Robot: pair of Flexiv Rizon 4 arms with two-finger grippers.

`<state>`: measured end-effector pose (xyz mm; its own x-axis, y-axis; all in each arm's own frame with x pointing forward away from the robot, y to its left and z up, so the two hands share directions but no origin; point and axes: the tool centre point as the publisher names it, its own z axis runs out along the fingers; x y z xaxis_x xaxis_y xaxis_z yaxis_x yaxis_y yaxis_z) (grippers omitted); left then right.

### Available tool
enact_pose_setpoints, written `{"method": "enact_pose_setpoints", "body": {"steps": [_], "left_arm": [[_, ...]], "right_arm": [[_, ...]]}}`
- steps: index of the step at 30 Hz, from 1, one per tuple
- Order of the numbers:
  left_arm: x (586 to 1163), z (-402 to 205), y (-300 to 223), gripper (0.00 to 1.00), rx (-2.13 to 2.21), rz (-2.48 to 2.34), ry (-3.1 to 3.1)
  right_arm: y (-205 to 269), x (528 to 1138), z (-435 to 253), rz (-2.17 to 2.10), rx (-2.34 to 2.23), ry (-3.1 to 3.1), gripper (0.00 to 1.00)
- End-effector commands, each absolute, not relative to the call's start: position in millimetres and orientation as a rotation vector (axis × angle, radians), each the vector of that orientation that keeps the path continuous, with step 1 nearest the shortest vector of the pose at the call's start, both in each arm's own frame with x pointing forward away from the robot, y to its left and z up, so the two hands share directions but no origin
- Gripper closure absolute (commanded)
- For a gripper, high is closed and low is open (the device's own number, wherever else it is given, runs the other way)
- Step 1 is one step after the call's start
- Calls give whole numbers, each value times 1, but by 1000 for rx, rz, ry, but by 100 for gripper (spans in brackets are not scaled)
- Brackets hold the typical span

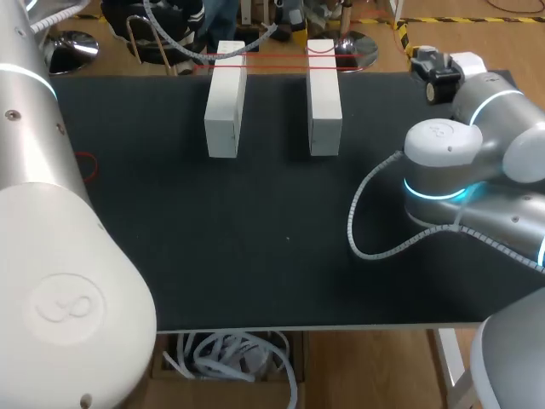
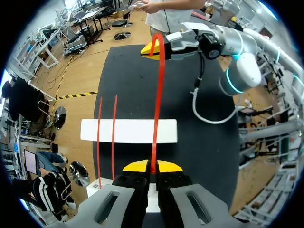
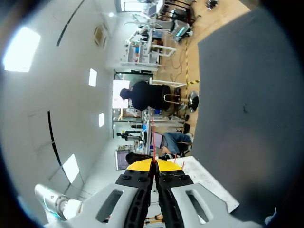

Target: Grab the tape and strap the tape.

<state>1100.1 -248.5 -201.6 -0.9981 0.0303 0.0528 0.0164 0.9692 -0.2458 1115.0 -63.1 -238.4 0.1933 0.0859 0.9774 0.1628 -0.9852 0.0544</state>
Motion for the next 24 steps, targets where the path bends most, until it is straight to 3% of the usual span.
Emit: {"method": "enact_pose_setpoints", "body": {"steps": [1, 24], "left_arm": [[1101, -201, -249, 100, -35, 372, -3061], [1101, -201, -249, 100, -35, 372, -3061]], "right_arm": [[-78, 1121, -228, -1956, -2553, -528, 100], [-98, 1131, -216, -1810, -2906, -1883, 100]]}}
